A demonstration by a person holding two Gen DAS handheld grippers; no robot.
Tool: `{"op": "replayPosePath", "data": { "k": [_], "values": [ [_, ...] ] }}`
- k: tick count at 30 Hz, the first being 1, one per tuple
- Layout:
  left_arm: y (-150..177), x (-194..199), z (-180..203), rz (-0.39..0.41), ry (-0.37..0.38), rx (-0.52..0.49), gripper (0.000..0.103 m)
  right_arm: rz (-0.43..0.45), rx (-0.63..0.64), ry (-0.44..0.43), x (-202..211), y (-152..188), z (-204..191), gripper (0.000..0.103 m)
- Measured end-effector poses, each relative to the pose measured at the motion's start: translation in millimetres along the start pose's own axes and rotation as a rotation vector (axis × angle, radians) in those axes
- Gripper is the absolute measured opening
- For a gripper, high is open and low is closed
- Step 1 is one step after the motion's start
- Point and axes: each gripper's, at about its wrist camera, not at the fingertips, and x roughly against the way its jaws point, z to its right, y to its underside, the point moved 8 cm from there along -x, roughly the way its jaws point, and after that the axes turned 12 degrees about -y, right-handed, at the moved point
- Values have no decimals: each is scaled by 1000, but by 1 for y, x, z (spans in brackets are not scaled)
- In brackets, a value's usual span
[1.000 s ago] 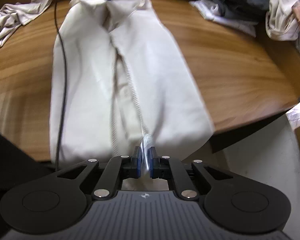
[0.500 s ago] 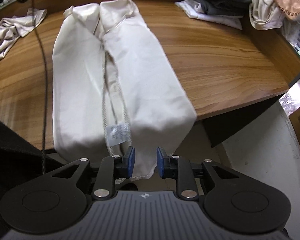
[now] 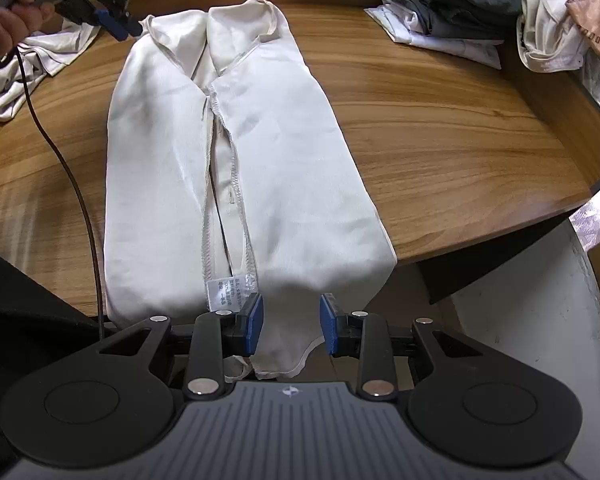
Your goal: Fold clothes
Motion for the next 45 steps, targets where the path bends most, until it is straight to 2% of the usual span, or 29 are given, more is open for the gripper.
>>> {"op": "replayPosePath", "data": {
  "k": [3, 11, 15, 23, 25, 28, 29, 34, 35, 36, 38, 41, 45],
  "values": [
    [-3, -4, -10, 12, 1, 19, 22, 1, 3, -20, -2, -6, -3, 37],
    [-28, -7, -52, 19, -1, -16, 22, -20, 54, -61, -16, -29, -17, 40],
    [-46, -14, -76, -17, 84, 148, 24, -10, 37, -81, -21, -44, -22, 41],
    [-69, -61, -100, -150, 164, 417, 24, -30, 31, -92, -34, -55, -39, 41],
    [-71, -70, -100, -174, 172, 454, 25, -38, 26, -93, -35, -53, -42, 41],
    [-71, -79, -98, -191, 157, 473, 35, -47, 17, -94, -38, -50, -44, 41],
    [-71, -81, -98, -196, 153, 480, 36, -46, 8, -99, -39, -50, -44, 41],
    [-64, -83, -103, -211, 141, 534, 44, -20, -20, -166, -49, -55, -52, 41],
    [-64, -82, -104, -210, 145, 550, 44, -17, -22, -186, -53, -56, -55, 37],
    [-64, -81, -105, -205, 149, 559, 45, -14, -26, -192, -58, -57, -56, 29],
    [-63, -80, -105, -200, 145, 564, 46, -26, -43, -182, -69, -58, -56, 17],
    [-62, -80, -104, -209, 142, 573, 47, -63, -44, -198, -86, -55, -60, 17],
    [-61, -84, -99, -217, 154, 594, 46, -86, 30, -190, -96, -51, -70, 18]
  ]
}}
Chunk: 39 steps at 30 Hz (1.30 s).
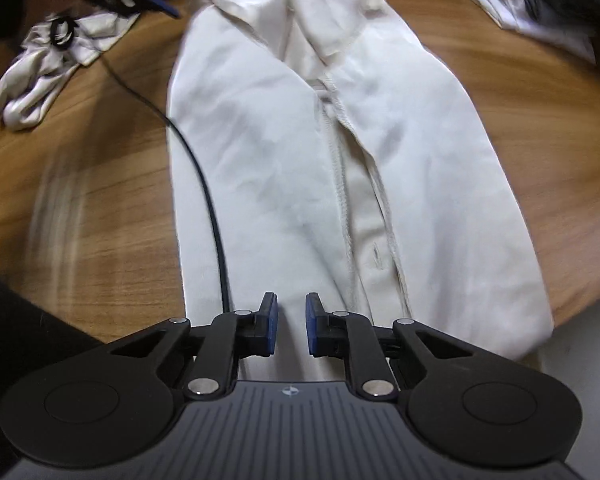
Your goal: Fold clothes
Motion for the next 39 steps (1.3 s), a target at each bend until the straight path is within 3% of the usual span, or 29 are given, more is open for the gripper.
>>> {"op": "replayPosePath", "data": {
  "k": [1, 4, 7, 9, 12, 15, 17, 23, 27, 31, 34, 39],
  "values": [
    [1, -2, 2, -2, -3, -2, 44, -3, 9, 2, 0, 0, -1, 18],
    [3, -6, 6, -1, -28, -13, 3, 4, 11, -3, 0, 1, -1, 18],
    [-8, 9, 21, 95, -68, -64, 3, 6, 22, -4, 2, 2, -1, 18],
    [-13, 12, 36, 117, -80, -114, 3, 6, 29, -5, 2, 1, -1, 18],
    [-17, 3, 53, 115, -116, -176, 3, 9, 33, -8, 2, 2, 0, 18],
    [-25, -8, 59, 122, -145, -173, 4, 12, 30, -7, 2, 3, 0, 18],
    [-31, -9, 59, 135, -141, -158, 12, 12, 28, -6, 2, 4, 0, 18],
    [-37, 14, 57, 204, -147, -152, 18, 25, -40, -24, 8, 8, 7, 21],
    [-34, 31, 50, 225, -153, -138, 20, 83, -52, -22, 26, 4, 15, 21],
    [-21, 53, 42, 255, -159, -128, 24, 133, -24, -24, 49, -4, 25, 25],
    [-2, 73, 39, 274, -146, -137, 35, 146, 27, -27, 66, -6, 38, 30],
    [53, 104, 45, 292, -106, -211, 46, 142, 106, -32, 87, 4, 77, 30]
  ]
}}
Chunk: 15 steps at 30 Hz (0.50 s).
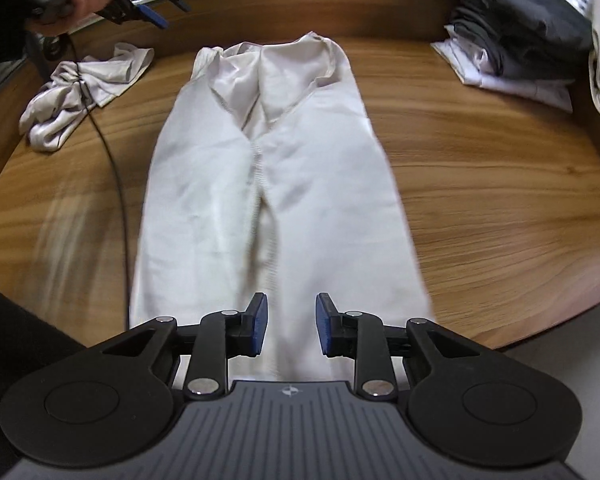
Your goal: Fold clothes
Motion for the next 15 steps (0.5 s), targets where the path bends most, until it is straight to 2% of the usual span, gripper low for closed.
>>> {"op": "replayPosePath", "data": {
  "k": [2, 7, 11, 15],
  "values": [
    [25, 20, 9, 22, -14, -43, 51, -16, 27, -22, 7, 9, 18, 30],
    [95, 64, 28, 78, -73, -138, 55, -71, 113, -78, 19, 31, 53, 30],
    [158, 86, 35, 75, -90, -133, 55, -118, 192, -118, 27, 50, 77, 31],
    [223, 101, 37, 63, -125, -126, 55, -164, 257, -177, 30, 71, 83, 31]
  ]
}}
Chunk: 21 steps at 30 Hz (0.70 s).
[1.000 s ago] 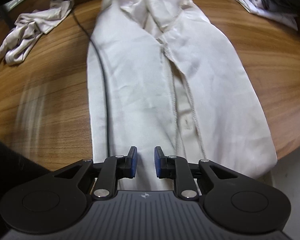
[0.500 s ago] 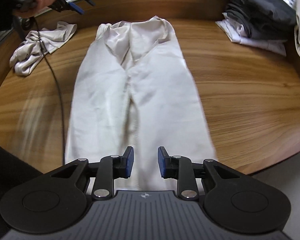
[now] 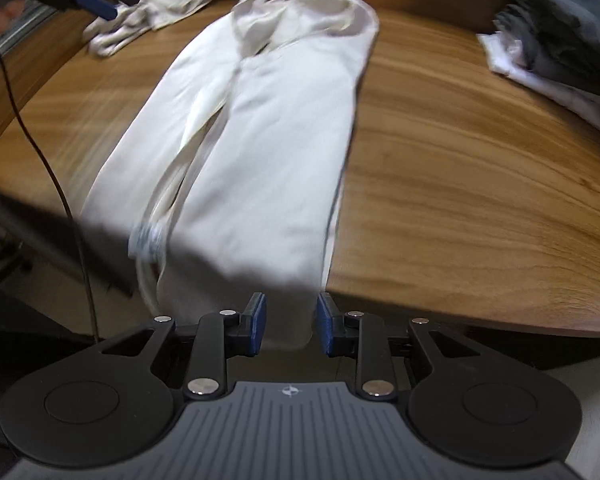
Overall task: Fold clothes
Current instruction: 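Pinch the hem end of the cream shirt strip with both tools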
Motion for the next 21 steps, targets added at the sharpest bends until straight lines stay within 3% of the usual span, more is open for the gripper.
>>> {"op": "replayPosePath", "data": {
  "k": [10, 15, 21],
  "values": [
    [129, 11, 20, -35, -34, -18, 55, -58, 144, -61, -25, 22, -9, 37],
    [182, -3, 32, -28, -45, -44, 58, -14, 119, -56, -31, 23, 11, 59],
    [222, -49, 28, 22, -74, -45, 60, 56, 61, -86, -53, 34, 34, 67]
  ]
}}
